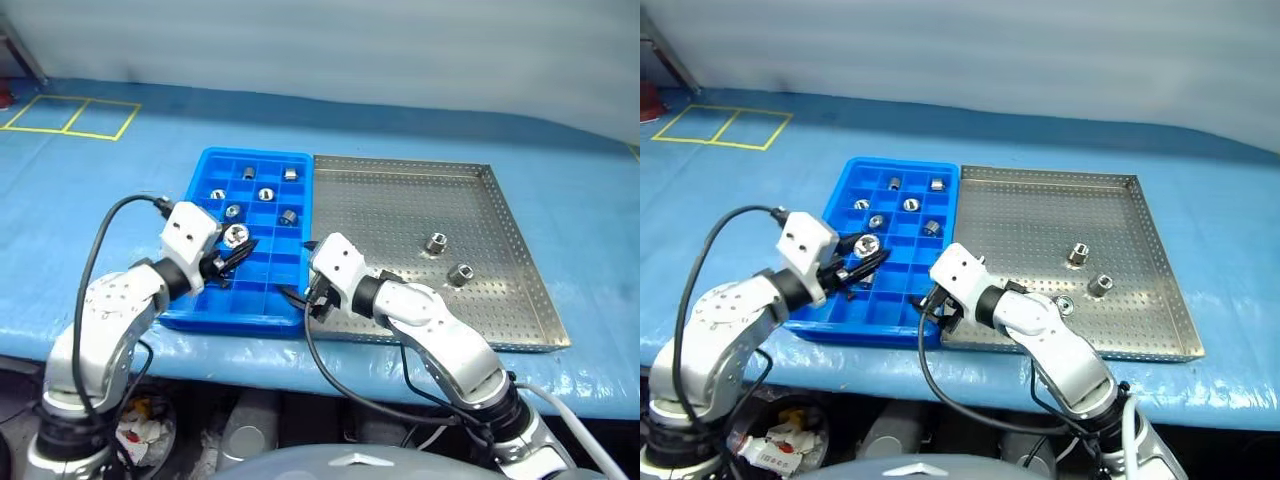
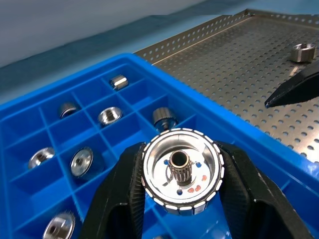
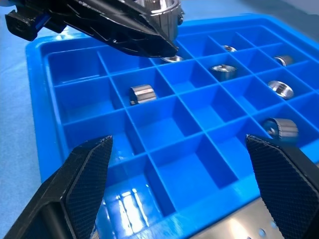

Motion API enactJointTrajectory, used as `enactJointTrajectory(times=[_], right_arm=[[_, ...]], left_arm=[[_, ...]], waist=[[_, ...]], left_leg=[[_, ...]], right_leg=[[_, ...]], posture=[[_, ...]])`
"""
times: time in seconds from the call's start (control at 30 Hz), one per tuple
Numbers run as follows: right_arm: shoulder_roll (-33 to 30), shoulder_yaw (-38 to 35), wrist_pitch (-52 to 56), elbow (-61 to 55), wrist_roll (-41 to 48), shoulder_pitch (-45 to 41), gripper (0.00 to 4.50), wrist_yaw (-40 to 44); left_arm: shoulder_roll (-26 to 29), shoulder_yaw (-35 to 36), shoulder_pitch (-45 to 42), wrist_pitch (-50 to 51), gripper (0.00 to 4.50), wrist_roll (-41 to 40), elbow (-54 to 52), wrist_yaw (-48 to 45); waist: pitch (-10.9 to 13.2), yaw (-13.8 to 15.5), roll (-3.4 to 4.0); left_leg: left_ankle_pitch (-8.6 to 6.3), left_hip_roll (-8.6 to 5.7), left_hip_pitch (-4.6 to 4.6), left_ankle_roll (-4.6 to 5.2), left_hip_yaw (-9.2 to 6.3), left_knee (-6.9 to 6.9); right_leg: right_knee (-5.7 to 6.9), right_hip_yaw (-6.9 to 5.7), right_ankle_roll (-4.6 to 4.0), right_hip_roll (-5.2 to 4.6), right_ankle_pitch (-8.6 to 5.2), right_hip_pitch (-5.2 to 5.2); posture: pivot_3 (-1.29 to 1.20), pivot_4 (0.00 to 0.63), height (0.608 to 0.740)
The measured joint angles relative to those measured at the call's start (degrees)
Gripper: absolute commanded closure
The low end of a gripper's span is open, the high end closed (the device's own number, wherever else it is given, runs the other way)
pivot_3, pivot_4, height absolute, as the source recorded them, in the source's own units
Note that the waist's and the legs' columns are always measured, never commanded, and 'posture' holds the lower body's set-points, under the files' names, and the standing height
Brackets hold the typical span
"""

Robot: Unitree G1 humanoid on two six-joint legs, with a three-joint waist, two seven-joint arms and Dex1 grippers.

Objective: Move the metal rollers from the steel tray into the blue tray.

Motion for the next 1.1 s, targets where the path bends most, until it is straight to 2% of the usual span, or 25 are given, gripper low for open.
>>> enactJointTrajectory(times=[0.2,0.33,0.6,0.63,0.67,0.83,0.87,0.97,1.1], right_arm=[[1.4,1.9,-2.6,3.4,-0.1,-2.3,0.0,3.0],[1.5,2.9,-2.9,3.8,-0.2,-2.7,0.0,3.5],[1.3,2.8,-2.9,3.0,-0.3,-1.0,0.0,2.8],[1.3,2.8,-2.5,2.7,-0.3,-0.7,0.0,2.3],[1.4,2.7,-2.3,2.6,-0.4,-0.6,0.0,1.9],[1.6,1.6,-1.2,0.5,-0.4,0.7,0.0,0.1],[1.5,1.5,-0.8,-0.1,-0.4,1.2,0.0,-0.5],[1.3,0.5,0.6,-2.8,-0.5,2.7,0.0,-2.0],[0.5,-2.9,3.3,-7.2,-1.2,5.9,0.0,-5.1]], left_arm=[[0.7,2.6,8.2,3.2,2.76,0.2,-4.6,3.4],[2.7,2.1,9.7,3.5,2.76,1.3,-4.6,4.5],[2.9,1.1,9.9,4.3,2.76,2.5,-1.4,6.3],[2.8,0.9,9.4,4.5,2.05,2.3,-1.0,6.2],[2.7,0.6,9.0,4.5,1.84,2.2,-0.8,6.2],[2.5,-1.7,5.9,4.3,0.23,0.7,1.5,5.0],[2.4,-2.2,5.0,4.3,0.03,0.6,2.0,4.9],[1.0,-2.8,1.1,3.3,0.03,-0.1,3.7,4.6],[-1.3,-4.9,-5.4,0.5,0.03,-1.8,5.7,3.2]], waist=[[0.0,2.4,0.03],[0.0,4.3,0.06],[0.0,7.0,0.06],[0.0,7.2,0.06],[0.0,7.4,0.06],[0.0,7.4,0.07],[0.0,7.3,0.06],[0.0,7.0,0.06],[0.0,6.4,0.04]], left_leg=[[-0.01,0.02,-0.03,-0.03,0.02,-0.13],[-0.04,0.07,-0.03,-0.11,-0.01,-0.18],[-0.14,0.15,-0.18,-0.28,0.14,-0.25],[-0.14,0.17,-0.19,-0.28,0.17,-0.27],[-0.14,0.18,-0.2,-0.29,0.2,-0.28],[-0.16,0.25,-0.21,-0.34,0.38,-0.29],[-0.16,0.25,-0.22,-0.34,0.38,-0.29],[-0.15,0.24,-0.29,-0.34,0.38,-0.26],[-0.14,0.17,-0.43,-0.33,0.38,-0.16]], right_leg=[[-0.02,-0.08,-0.1,-0.04,-0.06,-0.08],[-0.02,-0.19,-0.18,-0.02,-0.11,-0.15],[-0.1,-0.23,-0.22,-0.02,-0.14,-0.57],[-0.09,-0.23,-0.24,-0.01,-0.15,-0.6],[-0.08,-0.23,-0.25,0.0,-0.16,-0.61],[-0.04,-0.23,-0.32,0.13,-0.2,-0.66],[-0.04,-0.24,-0.32,0.14,-0.2,-0.67],[-0.04,-0.24,-0.32,0.13,-0.2,-0.7],[-0.04,-0.22,-0.3,0.12,-0.18,-0.54]], posture=[[0.48,0.15,0.74],[0.48,0.15,0.74],[0.42,0.15,0.74],[0.42,0.15,0.74],[0.42,0.15,0.74],[0.36,0.15,0.74],[0.31,0.15,0.74],[0.31,0.15,0.74],[0.18,0.15,0.74]])
